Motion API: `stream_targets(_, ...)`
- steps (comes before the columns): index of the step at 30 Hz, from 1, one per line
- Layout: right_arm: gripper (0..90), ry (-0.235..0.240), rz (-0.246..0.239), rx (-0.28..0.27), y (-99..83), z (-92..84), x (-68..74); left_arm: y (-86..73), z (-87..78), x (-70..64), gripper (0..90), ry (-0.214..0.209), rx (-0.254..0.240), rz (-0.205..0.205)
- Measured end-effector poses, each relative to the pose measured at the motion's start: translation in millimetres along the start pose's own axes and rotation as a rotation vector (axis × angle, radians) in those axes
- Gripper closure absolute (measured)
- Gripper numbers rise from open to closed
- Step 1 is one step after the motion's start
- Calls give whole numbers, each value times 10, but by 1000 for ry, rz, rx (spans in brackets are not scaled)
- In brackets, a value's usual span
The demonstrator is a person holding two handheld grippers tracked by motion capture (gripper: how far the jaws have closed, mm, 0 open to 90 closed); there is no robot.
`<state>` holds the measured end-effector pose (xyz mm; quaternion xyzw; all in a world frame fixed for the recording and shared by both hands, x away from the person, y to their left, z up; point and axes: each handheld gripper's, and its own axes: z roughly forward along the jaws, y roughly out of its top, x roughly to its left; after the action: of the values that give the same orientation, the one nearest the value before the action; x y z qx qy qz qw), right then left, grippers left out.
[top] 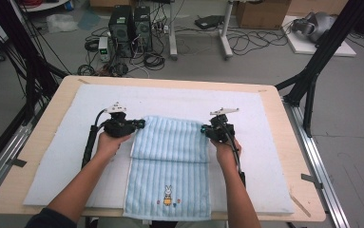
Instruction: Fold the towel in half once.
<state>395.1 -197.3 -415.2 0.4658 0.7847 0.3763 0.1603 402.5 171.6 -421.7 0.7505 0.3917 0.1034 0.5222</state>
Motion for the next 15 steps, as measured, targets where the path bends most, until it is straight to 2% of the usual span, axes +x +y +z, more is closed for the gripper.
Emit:
stream_targets(7,845,49,-2,-92,-20,-346,95,61,-296,-192,860,-53,-76,29)
stream_targets(10,844,62,-3,-118,-73,-463,148,15,-407,-271,860,-70,-81,40)
stream_targets(12,844,73,-4,-135,-120,-546,198,-21,-475,-315,859,-81,-94,33)
stream_targets(15,845,104,-3,-164,-229,-662,278,-136,-614,-419,859,-99,-103,31)
